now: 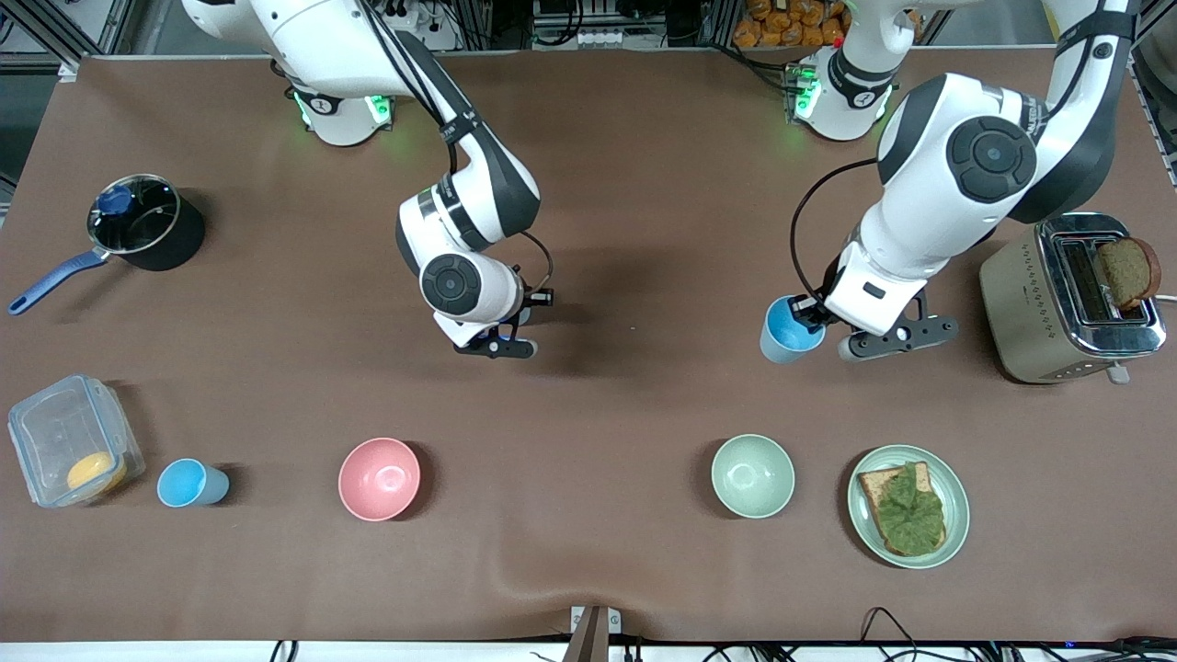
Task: Stack blue cups with both arms
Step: 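Lift the cup with the left gripper while the right gripper carries its cup, then set the blue cup down mid-table and open the right gripper, then withdraw the right gripper while the left gripper holds its blue cup, then carry the held blue cup with the left gripper toward the standing cup, then lower the held cup into the standing blue cup with the left gripper, then open the left gripper and lift it off the stacked cups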
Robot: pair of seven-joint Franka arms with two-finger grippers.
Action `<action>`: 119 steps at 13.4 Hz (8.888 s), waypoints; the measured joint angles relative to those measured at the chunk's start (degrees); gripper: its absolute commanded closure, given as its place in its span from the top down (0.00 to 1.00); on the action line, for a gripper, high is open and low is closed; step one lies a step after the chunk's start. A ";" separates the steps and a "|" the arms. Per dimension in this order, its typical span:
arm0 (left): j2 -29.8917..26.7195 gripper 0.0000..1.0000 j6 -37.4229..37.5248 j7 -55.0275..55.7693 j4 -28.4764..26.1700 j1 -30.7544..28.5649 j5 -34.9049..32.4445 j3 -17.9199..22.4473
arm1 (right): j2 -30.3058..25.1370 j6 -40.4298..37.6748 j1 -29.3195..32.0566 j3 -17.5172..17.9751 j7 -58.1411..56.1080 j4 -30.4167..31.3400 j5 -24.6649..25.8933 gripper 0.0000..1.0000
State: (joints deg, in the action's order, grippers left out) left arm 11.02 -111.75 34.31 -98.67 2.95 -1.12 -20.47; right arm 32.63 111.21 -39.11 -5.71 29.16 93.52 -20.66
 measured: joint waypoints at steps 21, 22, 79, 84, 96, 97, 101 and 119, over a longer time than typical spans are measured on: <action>-3.29 0.00 9.28 14.00 6.63 0.05 3.51 -6.54 | -26.59 -22.59 28.59 -3.37 -23.95 -5.33 13.43 1.00; -3.29 0.00 9.31 14.00 6.63 0.07 3.51 -6.55 | -27.63 -23.82 29.51 -3.62 -24.06 -5.33 14.00 1.00; 13.27 0.00 -5.33 14.52 13.60 11.19 6.96 -8.50 | -29.30 -25.41 29.92 -3.89 -24.06 -5.96 20.95 1.00; 19.75 0.00 -12.57 17.93 16.23 20.28 4.93 -4.30 | -29.30 -25.79 29.91 -3.90 -24.06 -5.96 20.95 1.00; 27.63 0.00 -19.47 25.43 17.58 46.21 4.05 14.31 | -29.30 -25.85 29.91 -3.92 -24.06 -5.96 20.95 1.00; 27.98 0.00 -19.64 25.43 17.59 46.65 4.05 14.80 | -29.30 -25.85 29.91 -3.92 -24.06 -5.96 20.95 1.00; 29.24 0.00 -20.64 25.43 17.62 47.07 4.02 15.29 | -29.30 -25.85 29.92 -3.92 -24.06 -5.96 20.95 1.00; 10.35 1.00 -2.66 16.22 20.45 32.79 -0.12 18.21 | -29.30 -25.91 29.91 -3.96 -24.06 -5.95 20.95 1.00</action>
State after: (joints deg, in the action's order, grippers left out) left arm 21.37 -114.41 50.53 -78.22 35.74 -1.24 -2.26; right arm 3.33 85.30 -9.20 -9.67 5.10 87.58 0.30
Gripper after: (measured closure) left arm 0.000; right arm 0.000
